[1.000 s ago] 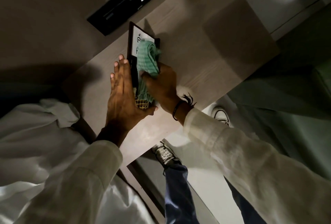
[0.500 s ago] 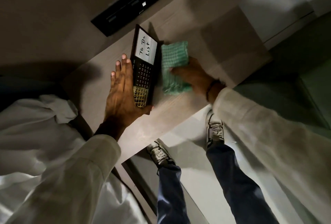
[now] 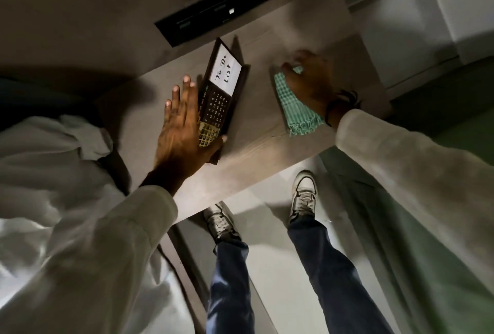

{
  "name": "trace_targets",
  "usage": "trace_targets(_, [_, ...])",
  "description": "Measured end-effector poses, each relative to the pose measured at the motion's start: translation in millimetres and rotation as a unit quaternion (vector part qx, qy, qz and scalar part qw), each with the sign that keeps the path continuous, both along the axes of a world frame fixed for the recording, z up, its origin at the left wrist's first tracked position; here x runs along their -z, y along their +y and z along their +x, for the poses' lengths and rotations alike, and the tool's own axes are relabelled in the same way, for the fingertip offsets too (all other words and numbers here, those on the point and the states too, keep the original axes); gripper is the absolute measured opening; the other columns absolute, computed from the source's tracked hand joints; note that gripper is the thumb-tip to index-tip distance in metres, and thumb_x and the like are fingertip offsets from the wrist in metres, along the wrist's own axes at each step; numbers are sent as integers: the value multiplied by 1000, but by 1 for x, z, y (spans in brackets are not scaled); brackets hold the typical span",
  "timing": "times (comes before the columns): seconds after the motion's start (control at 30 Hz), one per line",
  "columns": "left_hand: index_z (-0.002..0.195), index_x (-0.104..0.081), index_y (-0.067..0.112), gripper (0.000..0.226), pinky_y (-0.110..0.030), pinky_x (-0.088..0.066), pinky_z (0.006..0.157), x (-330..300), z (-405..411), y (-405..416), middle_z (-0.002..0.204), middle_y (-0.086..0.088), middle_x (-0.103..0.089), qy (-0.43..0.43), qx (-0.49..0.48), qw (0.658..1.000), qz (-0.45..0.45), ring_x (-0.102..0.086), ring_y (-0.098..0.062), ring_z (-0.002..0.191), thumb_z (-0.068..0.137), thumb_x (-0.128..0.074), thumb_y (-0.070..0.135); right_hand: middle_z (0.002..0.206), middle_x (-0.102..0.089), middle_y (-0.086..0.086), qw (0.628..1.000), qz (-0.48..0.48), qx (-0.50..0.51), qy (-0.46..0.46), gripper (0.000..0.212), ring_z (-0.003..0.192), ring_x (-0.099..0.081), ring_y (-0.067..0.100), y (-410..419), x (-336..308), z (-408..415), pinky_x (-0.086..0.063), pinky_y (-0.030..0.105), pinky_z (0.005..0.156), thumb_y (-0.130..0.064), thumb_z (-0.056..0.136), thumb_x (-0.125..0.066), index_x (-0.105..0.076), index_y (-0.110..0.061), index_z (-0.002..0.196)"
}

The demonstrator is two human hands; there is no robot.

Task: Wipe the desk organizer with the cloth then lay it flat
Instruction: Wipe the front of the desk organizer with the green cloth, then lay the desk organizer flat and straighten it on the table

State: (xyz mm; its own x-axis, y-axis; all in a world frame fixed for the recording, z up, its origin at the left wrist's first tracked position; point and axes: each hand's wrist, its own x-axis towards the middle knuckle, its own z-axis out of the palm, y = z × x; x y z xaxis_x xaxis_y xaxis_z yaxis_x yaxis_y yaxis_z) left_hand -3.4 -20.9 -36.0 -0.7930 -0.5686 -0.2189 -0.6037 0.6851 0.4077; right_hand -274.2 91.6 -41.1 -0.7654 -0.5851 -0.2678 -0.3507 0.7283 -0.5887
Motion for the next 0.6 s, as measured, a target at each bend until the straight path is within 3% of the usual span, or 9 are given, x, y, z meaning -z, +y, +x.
trace_targets(0.1, [163,1,6,97,-41,2,128,-20,1,16,171,-14,4,27,-142,986,78,5,-30,158,99,-55,53,92,-63,9,995,-23,-14,-99,29,93,-59,22,-56,-14,17,-48,37,96,-39,95,-57,-58,-15,80])
trace_targets(0.17, [163,-2,9,88,-42,-6,129,-31,-7,30,171,-12,-2,59,-332,925,175,-3,-28,159,102,-50,50,98,-55,1,984,-11,-9,-177,35,96,-52,17,-88,-26,24,-46,35,100,-48,98,-51,-47,-23,73])
trace_targets(0.2, [163,-9,11,83,-42,-20,126,-38,-13,34,170,-12,-12,83,-455,857,228,-16,-28,157,102,-48,50,100,-58,2,978,6,-25,-208,40,97,-54,18,-99,-31,27,-46,35,98,-53,99,-46,-46,-24,72])
trace_targets(0.27, [153,-31,12,69,-32,-44,98,-45,-25,40,153,-9,-43,107,-672,656,326,-53,-25,128,101,-43,57,104,-71,8,961,51,-70,-262,56,97,-66,26,-111,-36,31,-49,36,97,-62,99,-34,-62,-15,84])
trace_targets(0.33, [146,-41,14,71,-30,-38,92,-48,-30,41,141,-6,-56,108,-745,502,425,-59,-24,110,99,-33,67,99,-74,10,951,95,-98,-278,72,93,-69,28,-115,-37,36,-51,35,90,-68,97,-27,-67,-8,93])
trace_targets(0.37, [149,-42,15,77,-33,-36,100,-48,-30,42,143,-6,-57,114,-742,460,474,-59,-25,116,98,-27,71,93,-71,9,950,108,-109,-272,72,88,-67,26,-114,-36,39,-49,32,81,-69,97,-25,-64,-9,90])
trace_targets(0.43, [148,-47,14,84,-32,-35,99,-46,-29,43,138,-10,-64,139,-717,443,520,-64,-26,107,96,-19,75,87,-66,8,953,114,-112,-257,70,84,-65,24,-109,-35,40,-46,29,70,-69,97,-26,-66,-12,91])
trace_targets(0.53, [146,-43,12,86,-28,-45,84,-46,-27,31,119,-14,-71,168,-703,468,509,-69,-26,88,96,-16,76,88,-73,9,961,96,-77,-249,65,81,-68,24,-95,-30,35,-52,29,74,-68,97,-29,-66,-16,87])
trace_targets(0.6, [152,-37,12,88,-28,-52,86,-46,-23,13,117,-14,-71,187,-692,476,509,-70,-24,84,96,-14,76,92,-78,8,966,81,-40,-243,63,84,-71,25,-87,-27,33,-54,31,79,-68,97,-32,-64,-18,77])
